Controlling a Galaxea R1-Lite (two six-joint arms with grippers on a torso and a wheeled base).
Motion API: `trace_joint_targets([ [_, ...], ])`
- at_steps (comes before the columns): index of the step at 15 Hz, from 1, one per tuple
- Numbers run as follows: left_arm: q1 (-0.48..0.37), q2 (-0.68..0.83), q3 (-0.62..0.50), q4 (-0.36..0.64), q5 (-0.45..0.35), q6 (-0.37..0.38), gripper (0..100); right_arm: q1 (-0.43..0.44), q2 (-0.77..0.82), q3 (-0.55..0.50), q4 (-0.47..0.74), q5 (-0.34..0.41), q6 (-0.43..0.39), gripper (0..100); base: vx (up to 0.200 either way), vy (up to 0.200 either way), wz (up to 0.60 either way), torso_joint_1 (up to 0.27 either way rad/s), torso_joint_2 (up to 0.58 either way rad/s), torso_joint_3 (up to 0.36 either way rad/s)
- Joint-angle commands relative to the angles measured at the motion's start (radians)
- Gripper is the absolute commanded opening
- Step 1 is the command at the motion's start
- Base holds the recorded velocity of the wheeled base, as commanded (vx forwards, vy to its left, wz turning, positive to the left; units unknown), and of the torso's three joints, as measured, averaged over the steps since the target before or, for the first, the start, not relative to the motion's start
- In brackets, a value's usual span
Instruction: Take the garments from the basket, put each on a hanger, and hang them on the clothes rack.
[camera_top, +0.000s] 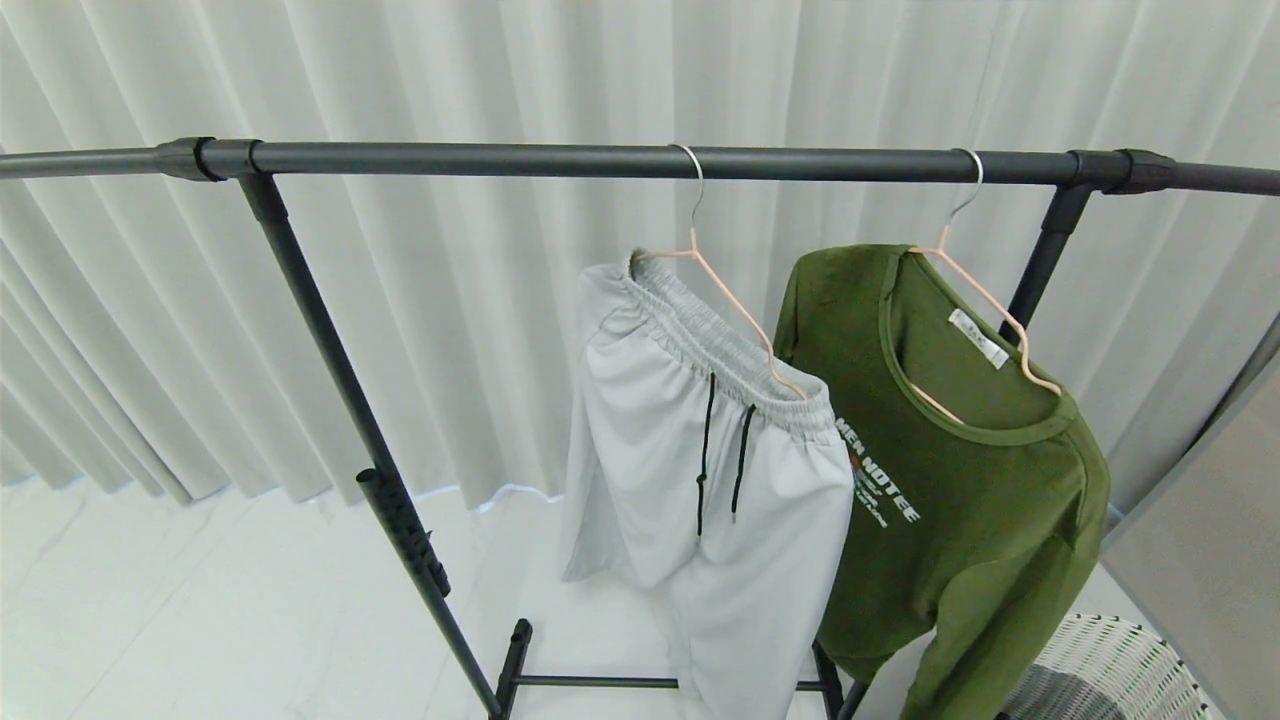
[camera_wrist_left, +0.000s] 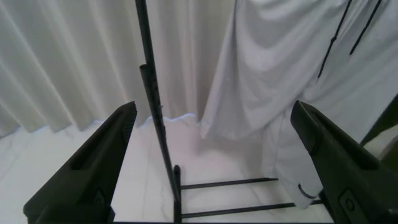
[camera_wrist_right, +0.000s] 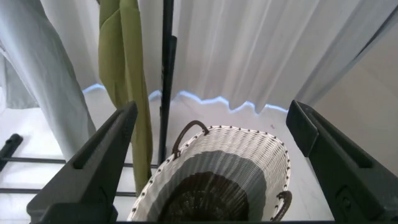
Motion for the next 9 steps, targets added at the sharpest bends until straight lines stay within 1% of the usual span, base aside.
trace_joint_targets([
  [1,0.001,0.0,0.011,-0.001,0.039,0.032,100,0.0,0.0,0.0,0.0,-0.009,-0.001,100,0.0,0.0,0.0,0.0,0.0,0.0],
  [4,0.001,0.0,0.011,0.002,0.039,0.039,100,0.0,0.002,0.0,0.001,-0.012,0.018,100,0.0,0.0,0.0,0.0,0.0,0.0],
  [6,0.001,0.0,0.011,0.008,0.042,0.013,100,0.0,0.002,0.0,0.0,-0.02,0.078,100,0.0,0.0,0.0,0.0,0.0,0.0],
  [9,0.001,0.0,0.009,0.008,0.051,-0.024,100,0.0,0.0,0.0,0.0,-0.021,0.088,100,0.0,0.0,0.0,0.0,0.0,0.0],
])
